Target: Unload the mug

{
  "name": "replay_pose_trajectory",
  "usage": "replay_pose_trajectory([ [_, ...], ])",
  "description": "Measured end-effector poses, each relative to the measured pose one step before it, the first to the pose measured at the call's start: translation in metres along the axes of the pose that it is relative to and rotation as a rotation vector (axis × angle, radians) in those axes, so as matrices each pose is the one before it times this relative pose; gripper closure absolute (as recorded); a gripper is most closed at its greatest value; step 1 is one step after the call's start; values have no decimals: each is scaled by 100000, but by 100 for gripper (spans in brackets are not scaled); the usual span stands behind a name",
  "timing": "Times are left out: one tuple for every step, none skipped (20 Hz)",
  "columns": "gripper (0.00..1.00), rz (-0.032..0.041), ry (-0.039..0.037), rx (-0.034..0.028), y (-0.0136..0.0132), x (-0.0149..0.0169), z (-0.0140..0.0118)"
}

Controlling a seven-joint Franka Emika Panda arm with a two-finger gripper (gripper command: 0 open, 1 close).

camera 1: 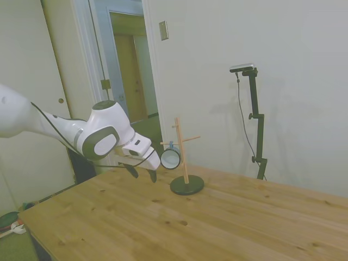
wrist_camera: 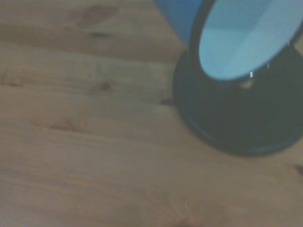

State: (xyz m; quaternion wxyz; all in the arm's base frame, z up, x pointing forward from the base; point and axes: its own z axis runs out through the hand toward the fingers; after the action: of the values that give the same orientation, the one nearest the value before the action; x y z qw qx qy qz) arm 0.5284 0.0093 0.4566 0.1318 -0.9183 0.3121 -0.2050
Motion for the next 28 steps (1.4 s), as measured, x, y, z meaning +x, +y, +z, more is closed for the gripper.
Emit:
replay_pose_trajectory([
  [0, -1190, 1386, 1751, -401, 408, 201],
  [0, -717, 1151, 1760, -393, 329, 211],
  [0, -832, 730, 1530, -377, 282, 201],
  [0, -518, 708, 1368, -372, 291, 104],
  [0, -487, 412, 934, -310, 313, 61],
  [0, -343, 606, 769, -290, 366, -45],
  [0, -126, 629, 514, -277, 373, -69],
  [0, -70, 649, 504, -292, 370, -65],
  [0, -64, 406, 365, -256, 305, 7],
  [0, -63, 379, 349, -252, 300, 30],
  [0, -19, 181, 189, -187, 255, 133],
  [0, -13, 171, 180, -181, 253, 151],
  [0, -2, 84, 114, -165, 246, 216],
  [0, 7, 2, 40, -141, 238, 294],
  [0, 48, -31, 17, -120, 210, 291],
  [0, 155, -108, -85, -37, 114, 249],
  [0, 73, -72, -71, -19, 72, 163],
  [0, -32, 286, 246, -149, 170, -64],
  [0, 3, 18, 15, -13, 23, 14],
  [0, 7, -32, 20, -51, 80, 50],
  [0, 10, -269, -69, -71, 108, 124],
  [0, 14, -141, -8, -83, 143, 226],
  [0, -160, -78, 71, -132, 158, 287],
  [0, -670, -155, 188, -155, 78, 377],
  [0, -1383, -330, 813, -213, 22, 465],
  [0, -1942, -704, 1362, -283, -101, 519],
  [0, -2563, -534, 1920, -320, -174, 554],
  [0, -2655, -129, 2200, -312, -179, 517],
])
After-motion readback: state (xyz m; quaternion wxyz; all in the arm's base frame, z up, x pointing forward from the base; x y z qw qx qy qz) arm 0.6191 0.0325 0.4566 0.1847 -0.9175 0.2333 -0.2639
